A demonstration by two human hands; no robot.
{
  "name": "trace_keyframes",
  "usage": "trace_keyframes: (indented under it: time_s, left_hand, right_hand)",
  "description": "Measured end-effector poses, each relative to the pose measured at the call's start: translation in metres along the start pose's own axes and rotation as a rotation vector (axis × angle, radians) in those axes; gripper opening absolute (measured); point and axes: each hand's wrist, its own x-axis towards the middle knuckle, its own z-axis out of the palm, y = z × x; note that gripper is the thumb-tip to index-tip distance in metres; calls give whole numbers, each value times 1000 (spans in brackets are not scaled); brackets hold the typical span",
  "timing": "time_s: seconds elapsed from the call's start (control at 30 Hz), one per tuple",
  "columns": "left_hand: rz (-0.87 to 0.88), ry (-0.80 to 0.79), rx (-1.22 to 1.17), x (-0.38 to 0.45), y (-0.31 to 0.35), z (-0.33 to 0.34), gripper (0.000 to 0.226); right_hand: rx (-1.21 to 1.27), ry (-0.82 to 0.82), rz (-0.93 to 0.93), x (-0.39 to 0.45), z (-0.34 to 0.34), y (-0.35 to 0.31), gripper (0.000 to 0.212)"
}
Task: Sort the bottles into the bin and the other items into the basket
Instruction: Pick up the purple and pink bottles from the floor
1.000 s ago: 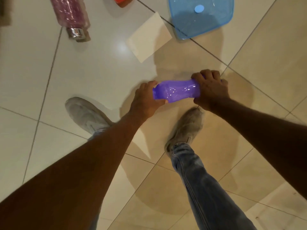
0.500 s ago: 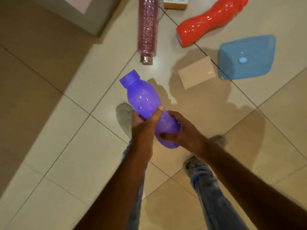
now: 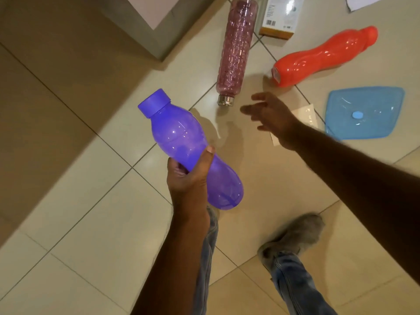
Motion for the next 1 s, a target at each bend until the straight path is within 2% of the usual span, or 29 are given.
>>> trace_keyframes:
  time_s: [0.1,0.27,0.37,0.5,0.77,1.0]
  left_hand:
    - [24,-33,41,18,11,-8,68]
    - [42,-34,111,41,17,-25,64]
    - [40,-56,122,47,20,-30,61]
    - [37,-73,149,49,20,-31,56]
    - [-48,-44,150,35,15,-20,41]
    - [-71,-99,51,-6,37,8,46]
  right_hand:
    - [81,138,-13,44,13,-16,85]
    - [136,296,-31,104,46,-31,102]
    - [93,381,-22,131,67,-32,100]
    - [90,439,-7,141,81,-23,85]
    - [238,362,-103,58,49,4,64]
    - [325,257,-22,-82,1,17,73]
